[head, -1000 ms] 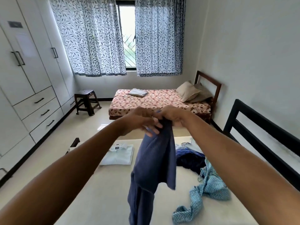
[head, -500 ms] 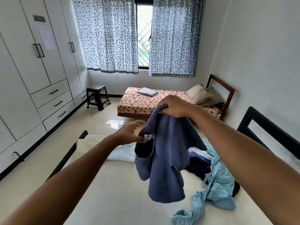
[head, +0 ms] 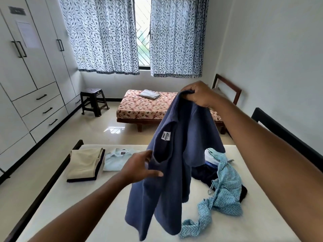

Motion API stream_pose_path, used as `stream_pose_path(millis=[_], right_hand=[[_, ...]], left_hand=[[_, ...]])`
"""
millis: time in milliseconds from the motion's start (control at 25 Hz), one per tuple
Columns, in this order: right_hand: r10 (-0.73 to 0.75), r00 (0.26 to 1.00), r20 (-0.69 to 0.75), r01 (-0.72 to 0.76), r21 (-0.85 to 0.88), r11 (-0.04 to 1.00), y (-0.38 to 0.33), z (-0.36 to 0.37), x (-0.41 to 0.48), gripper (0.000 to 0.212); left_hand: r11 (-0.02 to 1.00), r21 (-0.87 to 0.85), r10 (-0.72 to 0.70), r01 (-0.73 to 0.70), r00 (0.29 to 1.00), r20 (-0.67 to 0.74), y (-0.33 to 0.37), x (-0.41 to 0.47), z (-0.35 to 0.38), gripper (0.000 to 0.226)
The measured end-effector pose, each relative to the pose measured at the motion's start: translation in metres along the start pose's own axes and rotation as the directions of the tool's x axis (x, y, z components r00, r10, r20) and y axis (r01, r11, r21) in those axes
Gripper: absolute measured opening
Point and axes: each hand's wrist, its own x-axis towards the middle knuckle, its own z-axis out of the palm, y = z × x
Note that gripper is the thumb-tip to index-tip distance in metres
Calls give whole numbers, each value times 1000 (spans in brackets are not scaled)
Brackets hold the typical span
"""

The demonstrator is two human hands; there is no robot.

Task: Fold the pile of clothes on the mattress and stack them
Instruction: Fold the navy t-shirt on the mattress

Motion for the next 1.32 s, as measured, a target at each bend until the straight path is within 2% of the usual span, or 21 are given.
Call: stream_pose_path(millis=[80,160,240,320,360,440,520,560,640,720,760,840,960,1000,1080,1160,1240,1320], right_hand=[[17,1000,0,-17,-16,1000,7,-1,5,24],[51,998,-22,-51,-21,998,18,-4,6,21],[137,987,-84,-141,-37,989,34,-1,5,12],[253,959,-128,-262,-55,964,44,12,0,18],[312,943,-118,-317,-31,948,47,23,-4,20],[401,916,-15,-399,78,914,44,47,-21,18],[350,932,92,-356,61,932,36,71,-45,20],[318,938,140,-329,66,942,30,83,-59,21],[308,913,268,-357,156,921,18,103,-83,30],[296,876,382,-373,146,916,7,117,-97,44],[270,883,383,-331,102,938,5,123,-99,47],[209,939,272,-228,37,973,3,129,-92,41],[127,986,106,-137,93,986,2,128,-70,40],[104,989,107,-116,114,987,2,126,-60,41],[26,989,148,-43,113,993,-1,120,-40,41],[-45,984,174,39,40,998,-5,113,-24,45],[-94,979,182,95,2,995,-10,106,-11,34],[-132,977,170,125,52,991,-17,100,-3,13]], left_hand=[[1000,0,-29,29,997,-69,-3,4,14,34],[993,-92,-83,74,992,-98,-4,1,19,28],[975,-202,-114,94,990,-87,2,-6,16,22],[927,-358,-149,113,986,-72,19,-7,7,7],[889,-439,-185,129,979,-86,31,-3,2,8],[812,-559,-264,171,960,-90,48,8,-6,37],[726,-656,-330,204,941,-71,52,21,-10,64],[694,-688,-349,214,935,-61,51,28,-11,68],[654,-724,-360,218,932,-44,55,38,-14,60],[671,-713,-359,204,931,-72,66,49,-18,43],[681,-707,-352,192,932,-85,73,56,-20,36],[685,-709,-310,164,947,-81,85,69,-26,27],[791,-607,-201,76,970,-139,94,83,-46,20],[797,-602,-175,55,974,-142,96,84,-55,19],[720,-693,-146,27,983,-114,98,81,-80,17],[674,-738,-144,-36,973,-179,92,76,-105,18],[718,-690,-168,-96,937,-305,71,70,-125,19],[770,-633,-147,-83,942,-302,48,60,-131,30]])
